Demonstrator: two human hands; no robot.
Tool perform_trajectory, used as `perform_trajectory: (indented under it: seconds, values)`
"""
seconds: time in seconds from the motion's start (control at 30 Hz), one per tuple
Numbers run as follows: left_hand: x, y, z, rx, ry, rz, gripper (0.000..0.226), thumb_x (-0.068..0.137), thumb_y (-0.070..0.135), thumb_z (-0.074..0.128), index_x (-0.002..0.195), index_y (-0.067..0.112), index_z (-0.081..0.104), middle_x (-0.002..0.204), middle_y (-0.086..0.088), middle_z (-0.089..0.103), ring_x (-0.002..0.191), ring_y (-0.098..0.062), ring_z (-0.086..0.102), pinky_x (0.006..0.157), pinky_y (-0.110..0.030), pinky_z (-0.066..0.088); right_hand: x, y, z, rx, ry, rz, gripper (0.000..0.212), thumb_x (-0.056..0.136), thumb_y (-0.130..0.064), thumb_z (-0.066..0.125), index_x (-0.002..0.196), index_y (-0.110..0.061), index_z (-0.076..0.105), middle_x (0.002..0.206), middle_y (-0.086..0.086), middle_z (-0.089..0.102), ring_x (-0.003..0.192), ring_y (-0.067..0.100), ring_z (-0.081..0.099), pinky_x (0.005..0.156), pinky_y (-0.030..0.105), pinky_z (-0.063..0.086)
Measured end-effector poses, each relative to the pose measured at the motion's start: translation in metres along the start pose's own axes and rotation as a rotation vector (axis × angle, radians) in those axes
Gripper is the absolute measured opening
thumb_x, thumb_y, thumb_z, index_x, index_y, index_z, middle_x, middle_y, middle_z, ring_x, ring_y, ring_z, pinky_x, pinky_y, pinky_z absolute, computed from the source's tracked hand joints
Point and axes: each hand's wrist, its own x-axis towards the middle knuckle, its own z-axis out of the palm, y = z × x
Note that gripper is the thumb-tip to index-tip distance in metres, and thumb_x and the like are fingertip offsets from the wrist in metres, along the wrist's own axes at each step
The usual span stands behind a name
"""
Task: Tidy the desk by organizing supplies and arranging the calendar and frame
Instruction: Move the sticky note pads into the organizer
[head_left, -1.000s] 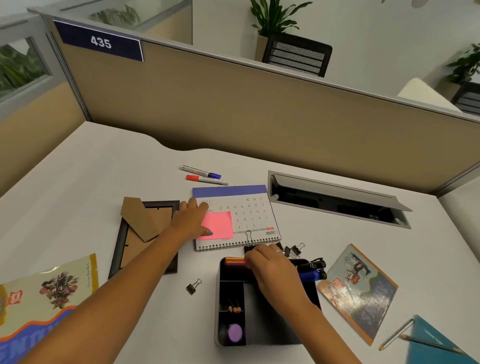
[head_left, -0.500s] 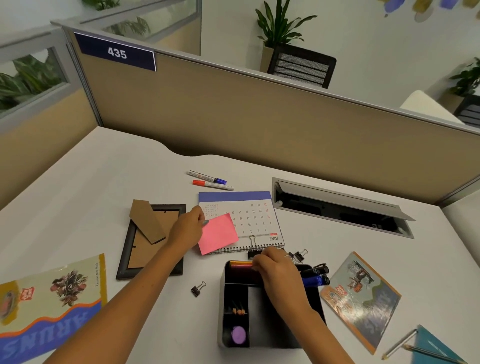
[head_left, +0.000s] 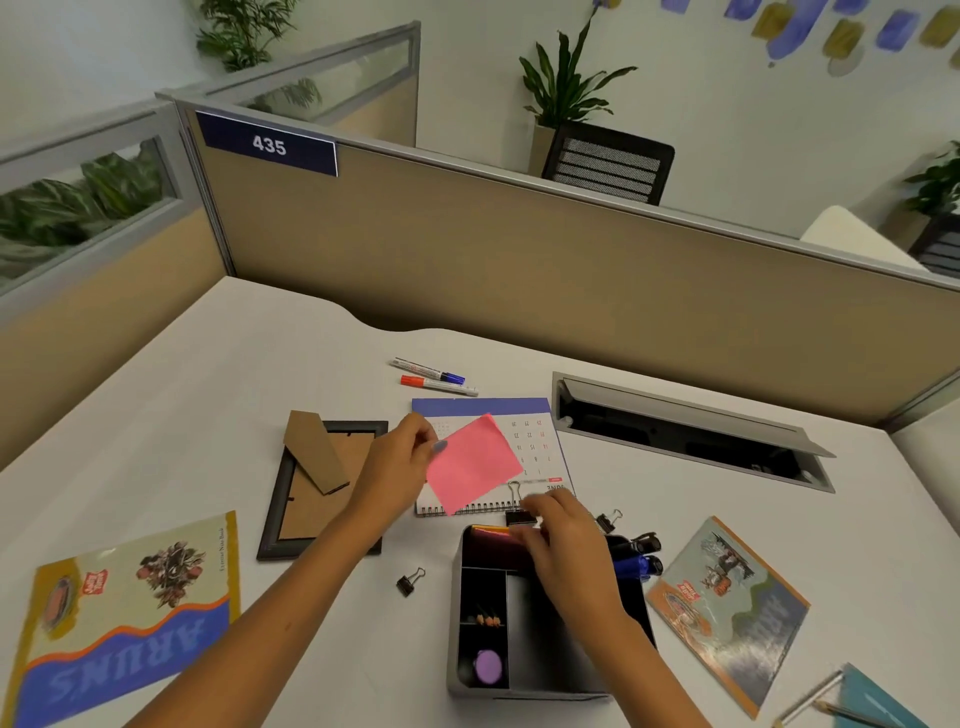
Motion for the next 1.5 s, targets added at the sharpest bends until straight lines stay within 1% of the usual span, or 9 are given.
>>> perform_trajectory:
  seconds: [0.13,0.3,0.47,0.67,0.8,0.93,1.03,1.3,1.5]
  values:
    - [-0.023,0.019,0.003,-0.080,-0.001,0.074,0.009,0.093,0.019,0.055,0.087,0.012,0.053,0.083,0.001,0.061,0.081,-0.018,0.060,0.068,-0.033,0.055,0.004,-0.027,-0.022,0.346,0.068,0.193,0.054,0.081,-0.038,0.067,0.129,-0.024,0.045,0.116,-0.011,0.050,0.099,0.005,0.053,0.075,0.019,0.050]
    - [-0.044,0.034,0.007,-0.049,0.008,0.212,0.007,0.093,0.021,0.054,0.088,0.016,0.054,0.083,0.011,0.057,0.081,-0.010,0.058,0.068,-0.023,0.052,0.008,-0.041,-0.049,0.514,0.148,0.222,0.064,0.082,-0.027,0.068,0.139,-0.022,0.037,0.120,-0.009,0.052,0.103,0.010,0.054,0.070,0.012,0.049]
    - [-0.062,0.033,0.013,-0.043,0.038,0.321,0.004,0.091,0.020,0.057,0.091,0.017,0.059,0.087,0.009,0.060,0.084,-0.005,0.058,0.070,-0.011,0.048,0.004,-0.033,-0.063,0.226,0.134,0.018,0.021,0.087,-0.013,0.062,0.108,-0.013,0.066,0.099,-0.003,0.067,0.091,0.015,0.061,0.067,0.000,0.038]
    - [-0.077,-0.004,0.024,0.062,-0.004,0.190,0.021,0.091,0.028,0.058,0.112,0.024,0.060,0.110,0.012,0.058,0.102,-0.004,0.055,0.087,-0.026,0.053,-0.012,-0.020,-0.060,0.063,0.038,-0.040,0.026,0.090,-0.018,0.056,0.113,-0.011,0.066,0.108,0.008,0.070,0.099,0.024,0.063,0.079,0.013,0.040]
    - [-0.098,-0.018,0.031,0.118,-0.124,0.128,0.049,0.091,0.038,0.055,0.137,0.025,0.042,0.138,0.009,0.045,0.128,-0.011,0.039,0.104,-0.027,0.036,-0.021,-0.017,-0.045,-0.015,-0.076,-0.081,0.039,0.082,-0.022,0.044,0.112,-0.011,0.067,0.108,0.008,0.070,0.101,0.027,0.063,0.085,0.022,0.040]
    - [-0.120,-0.021,0.039,0.154,-0.170,0.062,0.062,0.091,0.042,0.053,0.145,0.026,0.026,0.148,0.008,0.034,0.135,-0.012,0.030,0.110,-0.029,0.030,-0.024,-0.011,-0.022,-0.099,-0.139,-0.138,0.033,0.083,-0.004,0.053,0.114,-0.010,0.066,0.108,0.009,0.064,0.100,0.027,0.061,0.084,0.026,0.046]
    - [-0.135,-0.024,0.041,0.192,-0.190,-0.002,0.063,0.093,0.044,0.047,0.147,0.024,0.022,0.151,0.007,0.030,0.137,-0.013,0.028,0.111,-0.030,0.029,-0.024,-0.012,-0.010,-0.132,-0.131,-0.153,0.032,0.081,0.003,0.060,0.110,-0.008,0.068,0.097,0.009,0.060,0.089,0.027,0.061,0.072,0.023,0.044]
    - [-0.166,-0.027,0.037,0.156,-0.249,0.015,0.056,0.096,0.042,0.041,0.147,0.028,0.021,0.150,0.010,0.030,0.138,-0.009,0.028,0.108,-0.024,0.026,-0.026,-0.018,-0.003,-0.243,-0.099,-0.086,0.024,0.083,-0.005,0.061,0.102,-0.016,0.070,0.100,0.003,0.069,0.098,0.025,0.059,0.080,0.036,0.050]
    - [-0.165,-0.025,0.035,0.226,-0.300,0.032,0.053,0.098,0.041,0.036,0.146,0.026,0.023,0.149,0.008,0.033,0.135,-0.011,0.032,0.107,-0.033,0.033,-0.032,-0.025,0.003,-0.309,-0.096,-0.105,0.019,0.081,-0.007,0.064,0.096,-0.014,0.071,0.093,0.005,0.068,0.091,0.025,0.061,0.067,0.034,0.052]
